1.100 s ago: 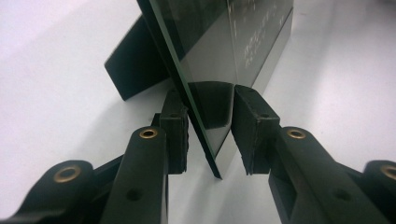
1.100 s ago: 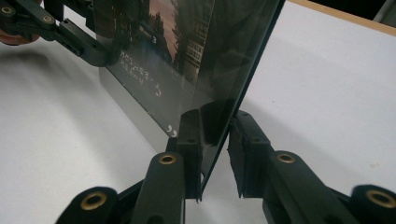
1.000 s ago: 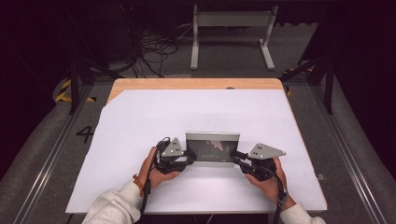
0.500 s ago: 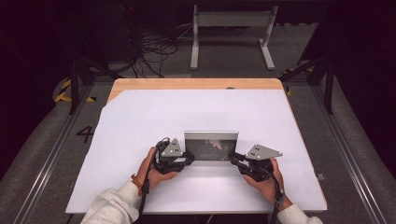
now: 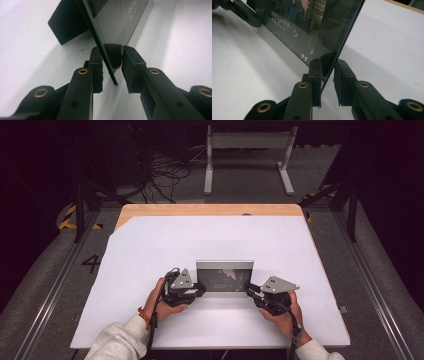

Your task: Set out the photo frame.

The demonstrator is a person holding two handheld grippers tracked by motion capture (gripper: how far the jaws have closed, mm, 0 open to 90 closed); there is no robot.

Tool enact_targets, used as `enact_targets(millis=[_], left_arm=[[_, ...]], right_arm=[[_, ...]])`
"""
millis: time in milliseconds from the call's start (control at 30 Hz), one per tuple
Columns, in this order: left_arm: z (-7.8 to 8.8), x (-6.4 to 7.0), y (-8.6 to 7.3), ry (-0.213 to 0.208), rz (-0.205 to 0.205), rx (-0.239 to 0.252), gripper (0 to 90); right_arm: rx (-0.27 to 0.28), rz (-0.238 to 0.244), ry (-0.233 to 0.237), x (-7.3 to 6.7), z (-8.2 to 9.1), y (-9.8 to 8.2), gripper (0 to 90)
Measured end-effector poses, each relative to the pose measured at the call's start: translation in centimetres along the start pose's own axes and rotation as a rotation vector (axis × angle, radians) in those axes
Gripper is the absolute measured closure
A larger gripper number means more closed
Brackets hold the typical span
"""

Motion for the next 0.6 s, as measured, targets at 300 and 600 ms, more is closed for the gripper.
enact_targets(millis=[300, 600], left_arm=[[0.62, -0.09, -0.16, 0.021, -0.004, 0.002, 75.8], [0.7, -0.4, -0.27, 0.012, 0.005, 0.005, 75.9]], right_arm=[[-0.002, -0.002, -0.001, 0.14, 0.33, -0.02, 80.5], [-0.004, 0.001, 0.006, -0.07, 0.37, -0.04, 80.8]])
Point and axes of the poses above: each handheld gripper's, and its own axes: z roughly backward along the jaws, y roughly out of its top, x roughly to its right, the point moved 6 cm from there along -z, roughly forward along the jaws, and after that the axes turned 1 degree about -x, right-handed, at the moved point
